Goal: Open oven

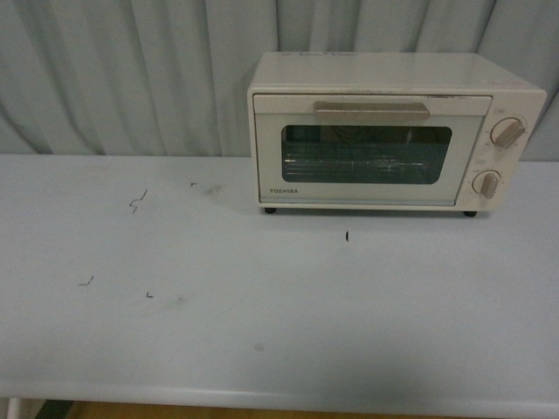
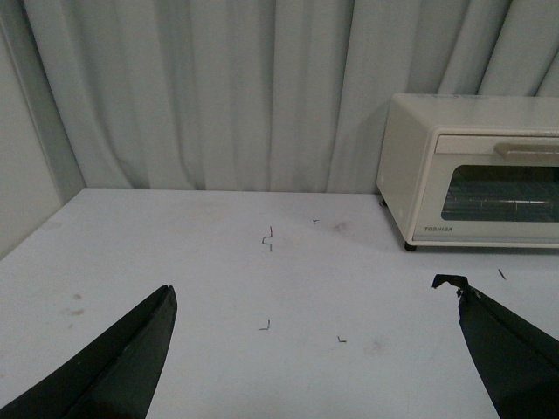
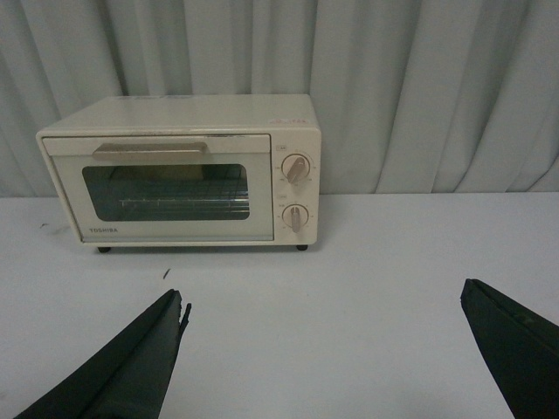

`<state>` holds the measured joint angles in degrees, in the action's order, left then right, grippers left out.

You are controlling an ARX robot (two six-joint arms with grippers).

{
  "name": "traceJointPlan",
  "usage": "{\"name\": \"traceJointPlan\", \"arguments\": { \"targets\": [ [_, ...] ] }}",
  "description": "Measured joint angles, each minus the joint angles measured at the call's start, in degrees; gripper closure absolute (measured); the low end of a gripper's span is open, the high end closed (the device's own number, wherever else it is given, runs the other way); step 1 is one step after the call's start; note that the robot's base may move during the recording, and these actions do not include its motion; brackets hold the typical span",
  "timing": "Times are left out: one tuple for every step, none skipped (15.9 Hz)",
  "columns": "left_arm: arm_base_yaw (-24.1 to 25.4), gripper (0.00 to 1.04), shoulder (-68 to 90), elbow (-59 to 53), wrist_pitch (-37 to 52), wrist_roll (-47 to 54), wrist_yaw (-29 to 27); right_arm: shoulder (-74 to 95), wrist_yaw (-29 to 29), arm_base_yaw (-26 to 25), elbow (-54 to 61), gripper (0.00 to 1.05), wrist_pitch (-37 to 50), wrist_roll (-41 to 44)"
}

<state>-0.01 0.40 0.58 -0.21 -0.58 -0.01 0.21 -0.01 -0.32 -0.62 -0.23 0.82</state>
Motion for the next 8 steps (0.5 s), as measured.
{"name": "traceJointPlan", "arguments": {
  "targets": [
    [0.0, 0.07, 0.0, 0.0, 0.0, 0.0, 0.0, 0.0, 0.0, 0.0, 0.0, 0.06, 0.0, 0.0],
    [0.0, 0.07, 0.0, 0.0, 0.0, 0.0, 0.0, 0.0, 0.0, 0.0, 0.0, 0.06, 0.0, 0.0],
    [0.0, 0.07, 0.0, 0.0, 0.0, 0.0, 0.0, 0.0, 0.0, 0.0, 0.0, 0.06, 0.0, 0.0],
    [0.0, 0.07, 0.0, 0.0, 0.0, 0.0, 0.0, 0.0, 0.0, 0.0, 0.0, 0.06, 0.0, 0.0],
    [0.0, 0.07, 0.0, 0.0, 0.0, 0.0, 0.0, 0.0, 0.0, 0.0, 0.0, 0.06, 0.0, 0.0],
    [0.0, 0.07, 0.0, 0.0, 0.0, 0.0, 0.0, 0.0, 0.0, 0.0, 0.0, 0.06, 0.0, 0.0],
    [0.0, 0.07, 0.0, 0.0, 0.0, 0.0, 0.0, 0.0, 0.0, 0.0, 0.0, 0.06, 0.0, 0.0],
    [0.0, 0.07, 0.0, 0.0, 0.0, 0.0, 0.0, 0.0, 0.0, 0.0, 0.0, 0.06, 0.0, 0.0]
  ]
}}
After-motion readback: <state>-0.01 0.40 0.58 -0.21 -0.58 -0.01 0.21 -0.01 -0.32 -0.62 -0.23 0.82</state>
